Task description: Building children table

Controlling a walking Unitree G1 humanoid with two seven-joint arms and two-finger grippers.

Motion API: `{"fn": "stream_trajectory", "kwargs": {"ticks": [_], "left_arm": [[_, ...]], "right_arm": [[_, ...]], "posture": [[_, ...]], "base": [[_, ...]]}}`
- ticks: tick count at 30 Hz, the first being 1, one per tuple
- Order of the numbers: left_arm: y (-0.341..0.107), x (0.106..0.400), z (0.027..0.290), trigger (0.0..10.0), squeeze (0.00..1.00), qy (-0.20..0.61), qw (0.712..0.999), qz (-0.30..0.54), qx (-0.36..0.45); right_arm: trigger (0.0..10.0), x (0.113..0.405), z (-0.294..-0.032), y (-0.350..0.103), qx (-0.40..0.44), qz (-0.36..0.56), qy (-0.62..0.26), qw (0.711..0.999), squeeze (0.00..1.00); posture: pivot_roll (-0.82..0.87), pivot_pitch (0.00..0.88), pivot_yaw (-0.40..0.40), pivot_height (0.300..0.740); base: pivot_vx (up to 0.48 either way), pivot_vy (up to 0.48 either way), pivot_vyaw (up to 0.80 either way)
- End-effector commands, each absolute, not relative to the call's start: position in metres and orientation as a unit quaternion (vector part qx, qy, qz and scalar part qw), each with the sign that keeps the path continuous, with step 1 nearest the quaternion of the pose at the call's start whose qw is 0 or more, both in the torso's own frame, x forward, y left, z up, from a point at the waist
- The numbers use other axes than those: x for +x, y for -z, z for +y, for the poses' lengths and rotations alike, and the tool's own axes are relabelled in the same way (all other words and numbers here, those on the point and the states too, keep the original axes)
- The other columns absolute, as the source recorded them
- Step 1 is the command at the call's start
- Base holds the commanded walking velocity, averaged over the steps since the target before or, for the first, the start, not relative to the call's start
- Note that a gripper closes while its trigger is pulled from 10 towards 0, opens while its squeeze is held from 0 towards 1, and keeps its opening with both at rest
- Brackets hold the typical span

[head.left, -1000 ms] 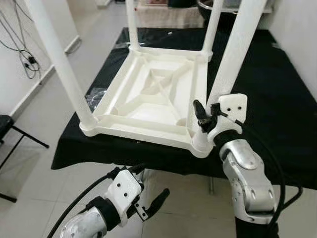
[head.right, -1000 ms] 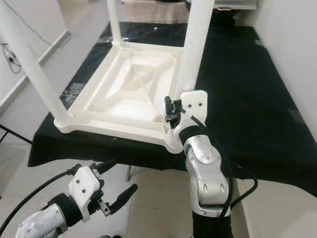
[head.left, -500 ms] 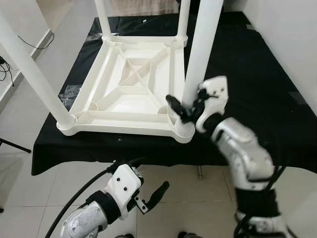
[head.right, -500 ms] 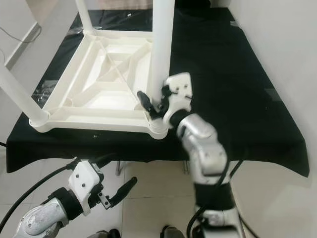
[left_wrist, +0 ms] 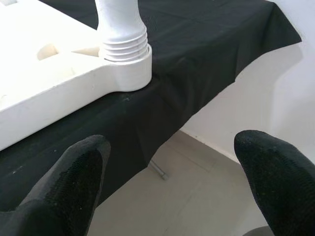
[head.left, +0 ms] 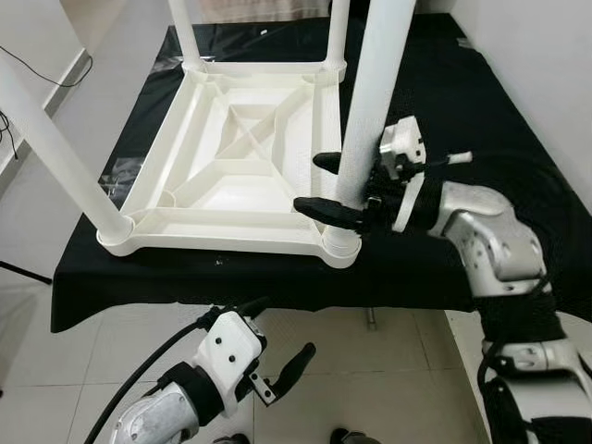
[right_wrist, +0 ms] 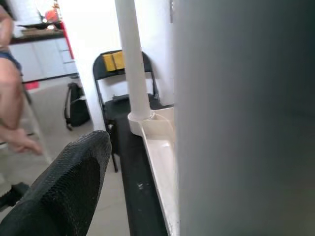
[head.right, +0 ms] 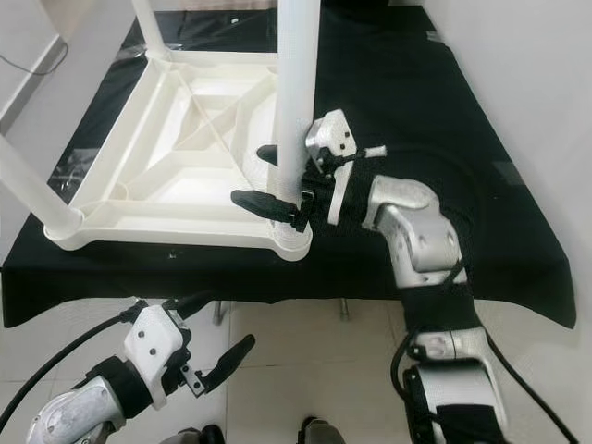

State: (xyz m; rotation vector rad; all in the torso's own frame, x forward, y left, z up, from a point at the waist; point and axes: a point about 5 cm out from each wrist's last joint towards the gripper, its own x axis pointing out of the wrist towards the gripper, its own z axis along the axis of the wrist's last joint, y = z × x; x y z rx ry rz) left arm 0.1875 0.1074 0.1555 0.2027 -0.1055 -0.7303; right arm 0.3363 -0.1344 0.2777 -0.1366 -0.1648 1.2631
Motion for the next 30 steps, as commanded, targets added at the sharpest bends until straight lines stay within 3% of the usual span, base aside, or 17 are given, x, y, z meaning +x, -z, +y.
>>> {"fn": "stream_trajectory", "kwargs": {"ticks": [1,3,4,5,6,7,16,22,25,26,27,28,29,30], "left_arm": [[-0.153,0.182,0.108,10.0,0.0,0.36,0.927,-0.039,0.103],[-0.153,0.181,0.108,10.0,0.0,0.359,0.927,-0.038,0.103],[-0.154,0.181,0.109,10.0,0.0,0.36,0.927,-0.037,0.103],[-0.154,0.181,0.109,10.0,0.0,0.36,0.927,-0.037,0.103],[-0.154,0.18,0.109,10.0,0.0,0.36,0.927,-0.036,0.104],[-0.154,0.179,0.11,10.0,0.0,0.36,0.927,-0.035,0.104],[-0.154,0.176,0.11,10.0,0.0,0.361,0.926,-0.03,0.105],[-0.153,0.178,0.109,10.0,0.0,0.362,0.926,-0.03,0.104],[-0.152,0.181,0.108,10.0,0.0,0.358,0.928,-0.033,0.1],[-0.152,0.181,0.108,10.0,0.0,0.358,0.928,-0.033,0.1],[-0.152,0.181,0.107,10.0,0.0,0.357,0.928,-0.034,0.099],[-0.152,0.183,0.108,10.0,0.0,0.355,0.929,-0.035,0.098],[-0.152,0.183,0.108,10.0,0.0,0.355,0.929,-0.035,0.098],[-0.152,0.187,0.108,10.0,0.0,0.355,0.929,-0.036,0.098]], "right_arm": [[10.0,0.34,-0.132,-0.279,-0.061,-0.08,-0.61,0.786,0.0],[10.0,0.342,-0.133,-0.28,-0.06,-0.081,-0.613,0.784,0.0],[5.9,0.344,-0.134,-0.282,-0.056,-0.083,-0.616,0.781,0.0],[5.9,0.344,-0.134,-0.282,-0.056,-0.083,-0.616,0.781,0.0],[4.7,0.346,-0.135,-0.283,-0.052,-0.085,-0.619,0.779,0.0],[0.0,0.348,-0.136,-0.283,-0.055,-0.086,-0.622,0.777,0.0],[0.0,0.352,-0.145,-0.283,-0.054,-0.084,-0.646,0.757,0.0],[0.0,0.351,-0.15,-0.281,-0.058,-0.088,-0.628,0.771,0.0],[0.0,0.345,-0.147,-0.257,-0.075,-0.083,-0.499,0.859,0.0],[0.0,0.345,-0.147,-0.257,-0.075,-0.083,-0.499,0.859,0.0],[0.0,0.344,-0.144,-0.247,-0.055,-0.066,-0.431,0.898,0.0],[0.0,0.335,-0.144,-0.222,-0.074,-0.028,-0.292,0.953,0.0],[0.0,0.335,-0.144,-0.222,-0.074,-0.028,-0.292,0.953,0.0],[0.0,0.321,-0.144,-0.203,-0.068,0.0,-0.195,0.978,0.0]], "posture": [[0.06,0.274,0.005,0.74],[0.06,0.278,0.007,0.74],[0.07,0.282,0.009,0.74],[0.07,0.282,0.009,0.74],[0.07,0.282,0.009,0.74],[0.07,0.286,0.011,0.74],[0.07,0.288,0.017,0.74],[0.06,0.281,0.011,0.74],[0.04,0.272,-0.005,0.74],[0.04,0.272,-0.005,0.74],[0.03,0.269,-0.007,0.74],[0.01,0.264,-0.001,0.74],[0.01,0.264,-0.001,0.74],[0.01,0.255,0.012,0.74]], "base": [[0.0,0.0,0.0],[0.0,0.0,0.0],[0.0,0.0,0.0],[0.0,0.0,0.0],[0.0,0.0,0.0],[0.0,0.0,0.0],[0.0,0.0,0.0],[0.0,0.0,0.0],[0.0,0.0,0.0],[0.0,0.0,0.0],[0.0,0.0,0.0],[0.0,0.0,0.0],[0.0,0.0,0.0],[0.0,0.0,0.0]]}}
